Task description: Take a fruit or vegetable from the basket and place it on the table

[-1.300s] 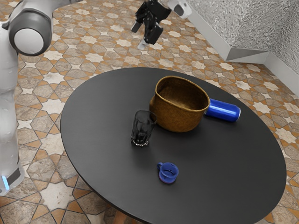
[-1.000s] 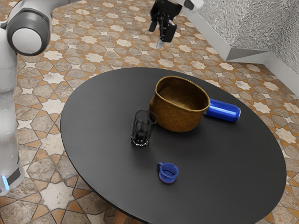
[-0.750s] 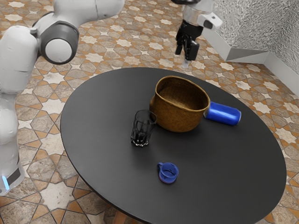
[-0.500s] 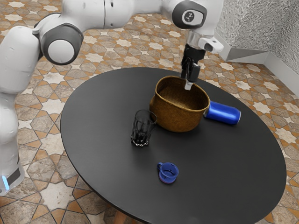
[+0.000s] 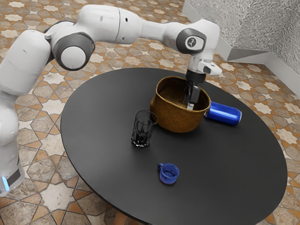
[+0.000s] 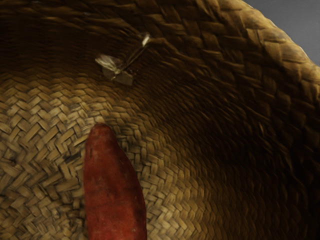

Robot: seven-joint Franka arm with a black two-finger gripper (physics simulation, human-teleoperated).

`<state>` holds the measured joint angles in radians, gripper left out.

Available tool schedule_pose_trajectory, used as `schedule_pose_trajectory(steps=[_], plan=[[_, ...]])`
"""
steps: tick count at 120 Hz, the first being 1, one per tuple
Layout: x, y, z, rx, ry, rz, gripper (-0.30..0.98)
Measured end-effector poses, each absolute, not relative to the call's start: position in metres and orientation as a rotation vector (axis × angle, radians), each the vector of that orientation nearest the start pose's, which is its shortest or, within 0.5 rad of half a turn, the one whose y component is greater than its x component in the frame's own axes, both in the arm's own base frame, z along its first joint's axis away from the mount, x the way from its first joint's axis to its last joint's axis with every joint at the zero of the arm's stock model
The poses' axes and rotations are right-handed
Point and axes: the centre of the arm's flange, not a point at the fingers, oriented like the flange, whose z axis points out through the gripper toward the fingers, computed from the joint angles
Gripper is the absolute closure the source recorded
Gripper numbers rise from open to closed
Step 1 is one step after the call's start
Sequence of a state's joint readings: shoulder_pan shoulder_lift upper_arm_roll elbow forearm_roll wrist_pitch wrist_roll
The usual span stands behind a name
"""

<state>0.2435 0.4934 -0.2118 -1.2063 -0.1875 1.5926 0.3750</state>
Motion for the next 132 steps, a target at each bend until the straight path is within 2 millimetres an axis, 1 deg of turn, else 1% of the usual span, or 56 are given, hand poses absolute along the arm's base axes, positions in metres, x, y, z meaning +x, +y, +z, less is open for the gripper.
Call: schedule_pose_trajectory(steps=[12,28,40,62,76,108,118,132], plan=[[0.689,0.043,0.491,-3.406,0.543,0.061,0.0],[0.69,0.043,0.485,-3.405,0.576,0.059,0.0],[0.691,0.042,0.476,-3.407,0.595,0.07,0.0],[0.691,0.041,0.473,-3.405,0.62,0.065,0.0],[0.689,0.039,0.461,-3.407,0.625,0.099,0.0],[0.689,0.041,0.451,-3.411,0.622,0.105,0.0],[0.688,0.041,0.443,-3.411,0.619,0.128,0.0],[0.687,0.044,0.44,-3.371,0.612,0.142,0.0]])
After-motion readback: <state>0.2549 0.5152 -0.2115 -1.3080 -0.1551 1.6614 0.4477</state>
